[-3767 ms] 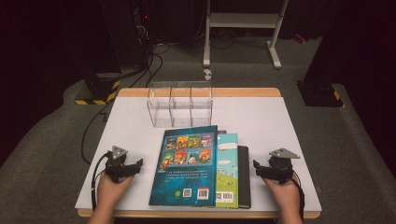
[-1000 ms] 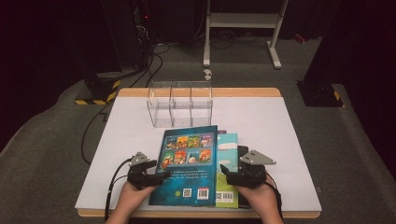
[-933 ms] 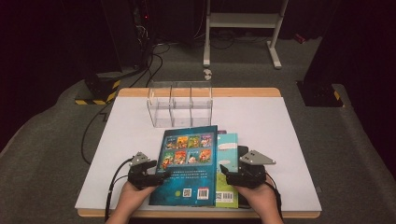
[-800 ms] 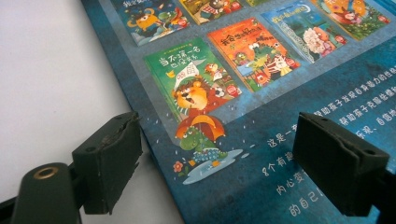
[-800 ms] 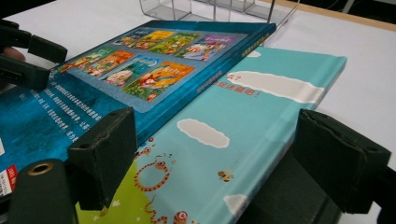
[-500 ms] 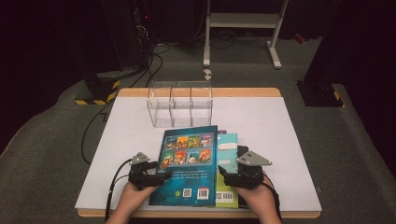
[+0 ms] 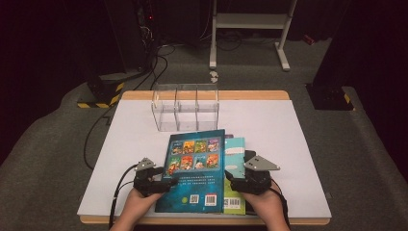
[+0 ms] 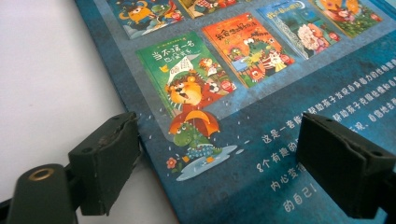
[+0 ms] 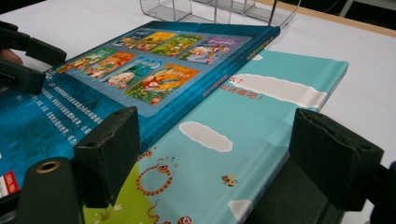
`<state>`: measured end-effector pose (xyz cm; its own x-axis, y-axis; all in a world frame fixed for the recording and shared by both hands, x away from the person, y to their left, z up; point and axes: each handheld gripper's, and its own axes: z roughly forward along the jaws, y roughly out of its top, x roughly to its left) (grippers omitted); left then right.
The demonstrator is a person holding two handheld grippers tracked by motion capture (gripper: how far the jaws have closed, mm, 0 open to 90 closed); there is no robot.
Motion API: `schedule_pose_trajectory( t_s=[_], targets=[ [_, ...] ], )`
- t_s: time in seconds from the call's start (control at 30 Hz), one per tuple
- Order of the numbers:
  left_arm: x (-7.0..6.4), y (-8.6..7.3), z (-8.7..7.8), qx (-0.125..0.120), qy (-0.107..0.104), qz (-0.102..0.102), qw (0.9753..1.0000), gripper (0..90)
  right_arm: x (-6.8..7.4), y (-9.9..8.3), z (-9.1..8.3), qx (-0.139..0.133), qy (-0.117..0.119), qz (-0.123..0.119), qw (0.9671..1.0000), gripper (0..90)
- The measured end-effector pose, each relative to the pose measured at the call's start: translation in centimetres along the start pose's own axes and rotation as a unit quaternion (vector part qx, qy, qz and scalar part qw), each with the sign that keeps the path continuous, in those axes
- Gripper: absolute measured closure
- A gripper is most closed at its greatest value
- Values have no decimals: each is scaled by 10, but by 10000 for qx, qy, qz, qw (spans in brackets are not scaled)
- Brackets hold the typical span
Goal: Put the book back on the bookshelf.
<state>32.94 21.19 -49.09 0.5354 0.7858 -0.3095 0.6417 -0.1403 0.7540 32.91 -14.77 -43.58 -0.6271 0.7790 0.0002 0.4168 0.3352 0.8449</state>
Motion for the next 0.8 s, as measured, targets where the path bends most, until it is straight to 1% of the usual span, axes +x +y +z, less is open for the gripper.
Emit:
schedule_pose_trajectory(
  t_s=[0.1,0.3,0.37,0.47,0.5,0.53,0.7,0.73,0.77,0.8],
  targets=[
    [-4,0,1,-31,-41,44,10000,149,0,0,0,6,0,23,10000,164],
    [-10,2,3,-39,-47,159,9999,151,-2,0,-2,-23,-20,59,10000,165],
    [-12,3,4,-42,-48,247,9997,151,-3,1,-3,-24,-38,104,9999,172],
    [-16,4,6,-84,-135,289,9995,158,-4,1,-4,-11,-49,171,9998,172],
    [-20,5,8,-105,-179,325,9993,167,-4,0,-3,10,-77,181,9998,166],
    [-20,5,8,-105,-179,325,9993,168,-4,0,-3,10,-77,181,9998,166],
    [-31,10,15,-124,-284,416,9987,168,-6,-2,-3,64,-94,234,9997,168],
    [-35,13,18,-109,-328,460,9983,169,-7,-3,-4,77,-93,249,9996,169],
    [-35,13,18,-109,-328,460,9983,169,-7,-3,-4,77,-93,249,9996,169],
    [-38,15,20,-90,-349,495,9981,169,-7,-3,-5,70,-93,262,9996,169]
  ],
)
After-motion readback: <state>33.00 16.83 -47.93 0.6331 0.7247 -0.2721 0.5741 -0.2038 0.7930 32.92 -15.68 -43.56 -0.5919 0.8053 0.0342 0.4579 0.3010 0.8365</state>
